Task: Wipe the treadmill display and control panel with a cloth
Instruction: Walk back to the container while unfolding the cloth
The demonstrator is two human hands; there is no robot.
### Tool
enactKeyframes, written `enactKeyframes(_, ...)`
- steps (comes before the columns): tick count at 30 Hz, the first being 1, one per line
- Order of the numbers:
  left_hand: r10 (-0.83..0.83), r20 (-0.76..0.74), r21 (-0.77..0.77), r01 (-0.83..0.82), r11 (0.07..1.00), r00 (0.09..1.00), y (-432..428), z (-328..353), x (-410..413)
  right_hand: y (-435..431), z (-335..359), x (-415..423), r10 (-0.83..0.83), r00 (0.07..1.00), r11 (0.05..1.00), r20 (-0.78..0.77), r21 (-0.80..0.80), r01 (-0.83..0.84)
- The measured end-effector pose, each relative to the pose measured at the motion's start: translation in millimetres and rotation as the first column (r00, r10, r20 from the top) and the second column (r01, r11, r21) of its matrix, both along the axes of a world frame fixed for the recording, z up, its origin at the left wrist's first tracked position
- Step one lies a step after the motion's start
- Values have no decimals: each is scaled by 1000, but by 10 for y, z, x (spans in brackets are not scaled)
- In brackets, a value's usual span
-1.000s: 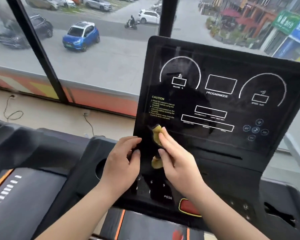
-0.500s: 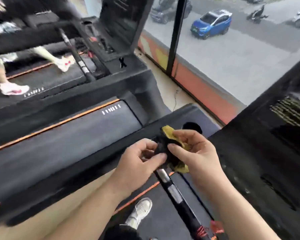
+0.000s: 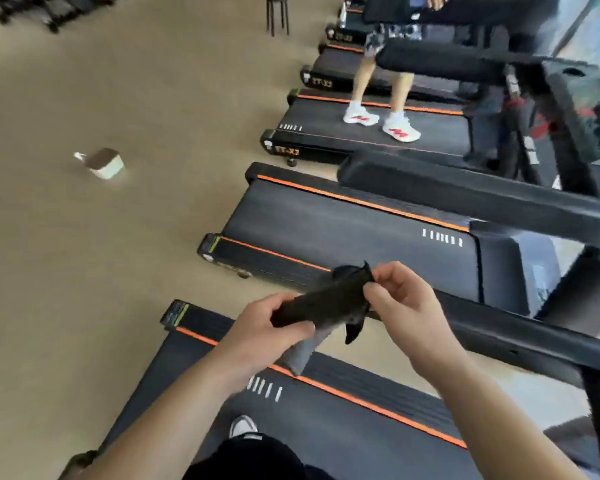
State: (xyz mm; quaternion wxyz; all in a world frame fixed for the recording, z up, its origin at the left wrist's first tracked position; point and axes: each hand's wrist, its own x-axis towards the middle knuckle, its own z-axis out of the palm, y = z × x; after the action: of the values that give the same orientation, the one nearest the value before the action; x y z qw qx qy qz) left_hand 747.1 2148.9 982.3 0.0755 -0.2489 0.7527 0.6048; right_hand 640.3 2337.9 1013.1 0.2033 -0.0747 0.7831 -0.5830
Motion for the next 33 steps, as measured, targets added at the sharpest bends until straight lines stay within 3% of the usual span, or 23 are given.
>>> enactKeyframes(3,176,6,-84,-175,981,984,-868,-164,268,-1003,-72,8,189,980,982,62,-5,-189)
enactKeyframes(6,297,15,-116,-294,949,955,-1511,-202,470,-1837,-167,44,374,928,926,10,47,-374)
enactKeyframes(15,517,-6,-108,-514,851,856,-2692,-266,670,-3423,-327,-246,629,776,773,-42,144,-618)
enactKeyframes(19,585,5,-207,-571,794,811,-3154,-310,726,-4046,-422,-388,671,739,737,-63,163,-655)
enactKeyframes(26,699,55,-220,-674,705,713,-4398,-386,847,-5510,-591,-523,710,703,697,-38,178,-694)
enactKeyframes(33,687,39,-196,-668,718,726,-6284,-427,980,-7474,-716,-551,721,691,672,49,194,-715)
